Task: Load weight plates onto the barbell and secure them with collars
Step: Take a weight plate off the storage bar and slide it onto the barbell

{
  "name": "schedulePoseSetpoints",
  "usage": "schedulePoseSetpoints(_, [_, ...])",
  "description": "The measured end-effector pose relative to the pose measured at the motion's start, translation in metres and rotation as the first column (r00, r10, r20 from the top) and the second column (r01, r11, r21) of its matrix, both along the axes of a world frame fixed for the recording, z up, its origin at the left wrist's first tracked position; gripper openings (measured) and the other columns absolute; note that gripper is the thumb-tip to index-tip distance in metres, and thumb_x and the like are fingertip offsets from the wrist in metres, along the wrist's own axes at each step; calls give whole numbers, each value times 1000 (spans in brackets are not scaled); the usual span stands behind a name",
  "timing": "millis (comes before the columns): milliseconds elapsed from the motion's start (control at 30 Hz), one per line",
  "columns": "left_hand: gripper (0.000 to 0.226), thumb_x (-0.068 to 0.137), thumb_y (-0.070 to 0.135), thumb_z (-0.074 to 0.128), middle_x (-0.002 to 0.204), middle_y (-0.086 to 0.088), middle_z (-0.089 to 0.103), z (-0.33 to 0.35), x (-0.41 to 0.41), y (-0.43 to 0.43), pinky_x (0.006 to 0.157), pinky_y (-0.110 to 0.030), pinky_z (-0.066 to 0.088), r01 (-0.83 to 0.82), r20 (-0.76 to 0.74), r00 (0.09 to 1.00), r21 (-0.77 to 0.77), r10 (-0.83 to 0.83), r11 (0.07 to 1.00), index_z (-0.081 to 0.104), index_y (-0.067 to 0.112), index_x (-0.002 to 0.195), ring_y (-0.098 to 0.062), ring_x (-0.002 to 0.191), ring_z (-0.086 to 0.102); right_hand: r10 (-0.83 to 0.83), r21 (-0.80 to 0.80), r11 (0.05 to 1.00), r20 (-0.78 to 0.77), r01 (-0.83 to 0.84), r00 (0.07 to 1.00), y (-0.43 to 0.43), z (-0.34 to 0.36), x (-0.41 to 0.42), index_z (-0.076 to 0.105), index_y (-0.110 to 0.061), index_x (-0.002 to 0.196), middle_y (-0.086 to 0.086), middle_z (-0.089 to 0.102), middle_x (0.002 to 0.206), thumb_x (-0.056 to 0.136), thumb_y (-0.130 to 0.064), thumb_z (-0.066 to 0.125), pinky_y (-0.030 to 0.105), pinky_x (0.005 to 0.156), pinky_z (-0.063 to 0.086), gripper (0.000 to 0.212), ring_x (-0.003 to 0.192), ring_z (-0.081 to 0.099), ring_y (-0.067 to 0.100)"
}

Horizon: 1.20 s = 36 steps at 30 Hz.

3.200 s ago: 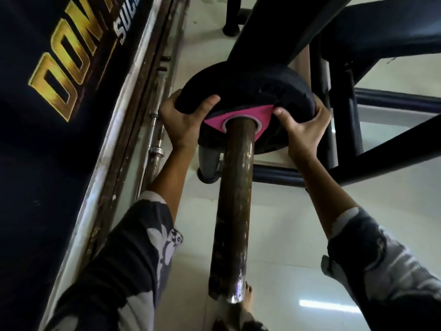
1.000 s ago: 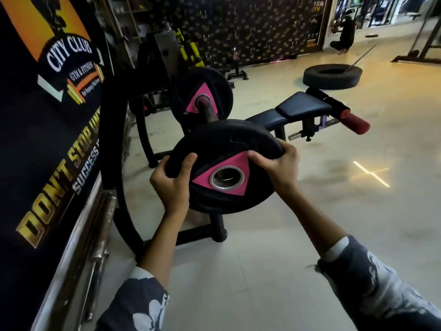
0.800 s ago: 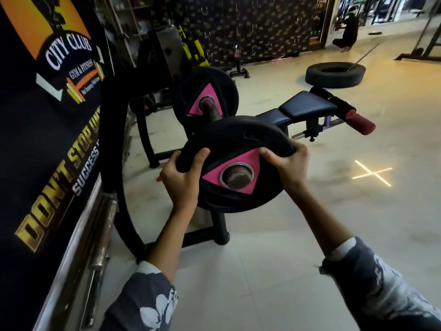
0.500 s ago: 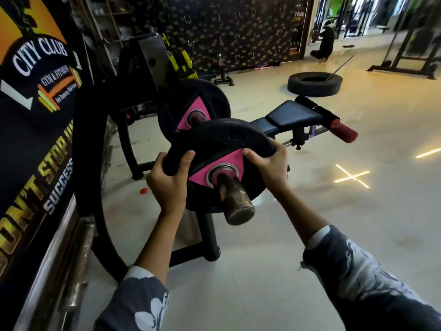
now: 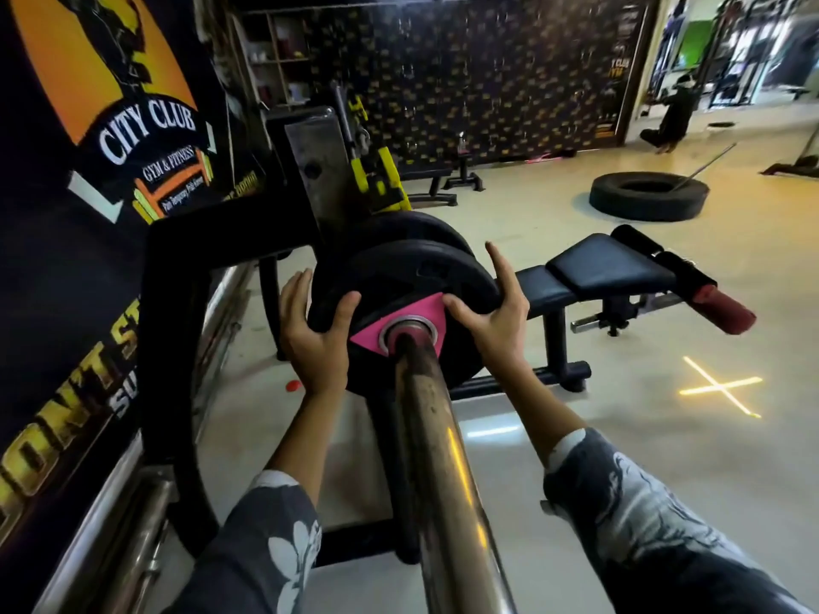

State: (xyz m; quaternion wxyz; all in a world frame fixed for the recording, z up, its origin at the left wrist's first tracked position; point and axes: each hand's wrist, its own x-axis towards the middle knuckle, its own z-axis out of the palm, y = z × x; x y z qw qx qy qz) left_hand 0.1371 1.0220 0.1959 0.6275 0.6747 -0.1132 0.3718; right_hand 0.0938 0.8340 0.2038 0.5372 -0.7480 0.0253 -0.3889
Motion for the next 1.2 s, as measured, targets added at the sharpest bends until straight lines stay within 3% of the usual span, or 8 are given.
schedulePoseSetpoints(100, [68,71,48,69,122,-4,59,2,28,-5,92,-10,42,-3,-42,999,-38,2,999,57,6,123,-16,115,55,20,28,999,4,-20,1000,-3,1,29,47,-12,131,7,57,130,56,-57,69,30,103,43,90,120,52,13])
schedulePoseSetpoints(267, [59,70,51,66,100,15,62,1,47,-10,82,-8,44,-39,-33,999,-67,37,997,63,10,113,9,92,59,26,-1,1000,34,-26,999,-10,-5,57,57,-10,117,7,66,111,59,-54,71,30,92,50,74,102,61,14])
schedulePoseSetpoints(500, [63,71,57,64,101,5,64,2,43,-10,81,-9,45,-58,-37,998,-23,58,998,63,10,113,-9,96,62,43,-11,999,51,-42,998,-10,-6,56,55,-10,119,7,64,114,60,-57,69,28,93,49,76,104,60,14])
schedulePoseSetpoints(600, [64,73,58,57,105,1,64,4,36,-5,80,-3,41,-75,-100,991,106,85,992,61,10,115,-10,98,59,75,-8,997,-4,-75,997,-11,-3,51,52,-11,121,6,62,117,61,-57,68,34,96,49,77,107,57,15])
schedulePoseSetpoints(700, [73,78,65,49,124,-7,59,6,23,9,95,-25,40,-209,-84,961,395,262,894,50,11,127,-20,116,53,-23,-131,991,-44,17,999,-10,0,38,40,-15,131,7,49,129,66,-61,64,37,105,37,83,121,44,19])
schedulePoseSetpoints(800, [64,86,56,47,126,-14,55,7,-2,18,98,-37,39,-342,113,932,580,343,739,48,6,126,-27,119,49,-138,-266,955,-5,132,990,-3,-1,6,35,-12,134,14,41,136,78,-57,53,38,110,22,74,129,34,26])
schedulePoseSetpoints(1000, [59,87,52,43,122,-15,57,-8,-96,21,97,-37,41,-193,55,975,684,214,704,51,5,122,-28,116,52,-149,-529,846,-115,67,982,22,-28,-92,44,-14,127,9,48,132,85,-57,34,53,110,23,61,130,36,25])
schedulePoseSetpoints(1200, [61,89,56,37,124,-12,57,-31,-218,36,97,-36,42,-55,-22,995,671,93,740,50,7,124,-26,116,52,-174,-483,872,-162,76,971,54,-47,-213,45,-15,128,8,50,129,87,-55,27,38,107,24,60,127,39,24])
